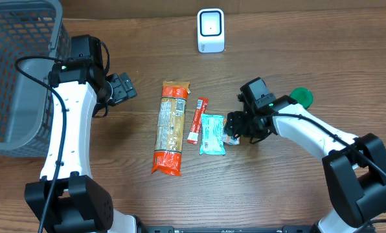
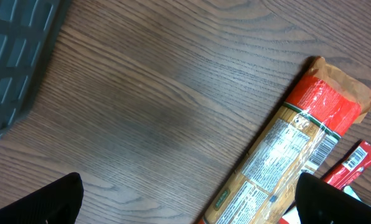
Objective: Scan the item barcode
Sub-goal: 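Lower the right gripper onto the small orange packet and close on it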
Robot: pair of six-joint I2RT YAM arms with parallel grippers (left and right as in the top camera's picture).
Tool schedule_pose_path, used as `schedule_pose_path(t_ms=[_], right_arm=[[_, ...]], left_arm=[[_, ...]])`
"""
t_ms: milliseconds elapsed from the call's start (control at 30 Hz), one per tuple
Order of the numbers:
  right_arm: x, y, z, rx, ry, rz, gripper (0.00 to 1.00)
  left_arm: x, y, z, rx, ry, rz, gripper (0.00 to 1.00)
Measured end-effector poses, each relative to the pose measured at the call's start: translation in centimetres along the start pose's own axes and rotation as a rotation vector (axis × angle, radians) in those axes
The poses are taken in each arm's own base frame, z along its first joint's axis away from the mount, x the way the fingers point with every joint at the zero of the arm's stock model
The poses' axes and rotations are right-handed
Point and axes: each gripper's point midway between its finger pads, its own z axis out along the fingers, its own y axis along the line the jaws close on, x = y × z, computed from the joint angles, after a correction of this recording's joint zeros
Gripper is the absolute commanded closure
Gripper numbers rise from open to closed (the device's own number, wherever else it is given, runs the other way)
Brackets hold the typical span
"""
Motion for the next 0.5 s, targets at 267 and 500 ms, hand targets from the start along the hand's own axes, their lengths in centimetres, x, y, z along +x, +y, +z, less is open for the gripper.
schedule_pose_path(t_ms=[267,500], right_arm=[[0.9,-2.2,0.1,0.117,0.012,0.002,0.23],[1.4,-4.7,-0.8,0.167,0.062,0.061,0.2]], left_arm=[[0.0,0.0,0.0,0.0,0.0,0.0,0.0],[0.0,0.0,0.0,0.0,0.0,0.0,0.01]])
